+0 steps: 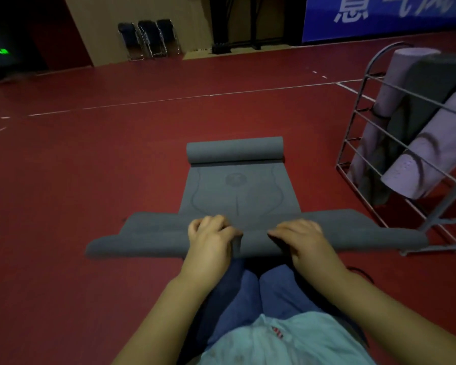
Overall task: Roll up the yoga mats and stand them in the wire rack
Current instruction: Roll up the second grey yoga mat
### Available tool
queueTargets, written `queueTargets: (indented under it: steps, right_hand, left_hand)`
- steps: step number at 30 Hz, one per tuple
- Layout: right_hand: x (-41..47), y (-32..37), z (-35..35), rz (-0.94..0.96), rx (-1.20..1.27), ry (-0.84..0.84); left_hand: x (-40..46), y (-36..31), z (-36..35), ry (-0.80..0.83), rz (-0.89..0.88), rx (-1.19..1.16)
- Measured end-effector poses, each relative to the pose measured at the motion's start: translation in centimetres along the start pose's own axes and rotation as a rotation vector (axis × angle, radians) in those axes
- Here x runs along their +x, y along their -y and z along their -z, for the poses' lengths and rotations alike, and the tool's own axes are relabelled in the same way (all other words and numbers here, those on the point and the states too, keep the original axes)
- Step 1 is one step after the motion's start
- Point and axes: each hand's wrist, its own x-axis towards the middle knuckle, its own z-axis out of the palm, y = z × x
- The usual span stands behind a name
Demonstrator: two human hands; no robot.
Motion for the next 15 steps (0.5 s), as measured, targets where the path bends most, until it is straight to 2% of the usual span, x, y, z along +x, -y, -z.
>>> queueTargets:
  steps: [4, 8, 10, 12, 15]
  right_hand:
    - [-1.9, 0.4, -0.8, -0.104, 0.118, 0.097]
    - [-1.7, 0.7, -0.7, -0.162, 0.116, 0.043]
    - [-1.5, 0.8, -0.3, -0.186, 0.129, 0.137]
    - [-1.7, 1.0, -0.1, -0.2, 0.137, 0.254]
    - [-2.1, 1.4, 0.1, -0.17, 0.125, 0.291]
  left_hand:
    - [-1.5, -0.5, -0.5, 0.071, 0.003, -0.034]
    - [-1.7, -0.6, 0.4, 0.138, 0.002, 0.0]
    - [-1.5, -0.7, 0.4, 0.22, -0.005, 0.054]
    - [-1.9, -0.9, 0.1, 0.233, -0.004, 0.066]
    - [-2.5, -1.5, 0.3, 0.226, 0.03, 0.012]
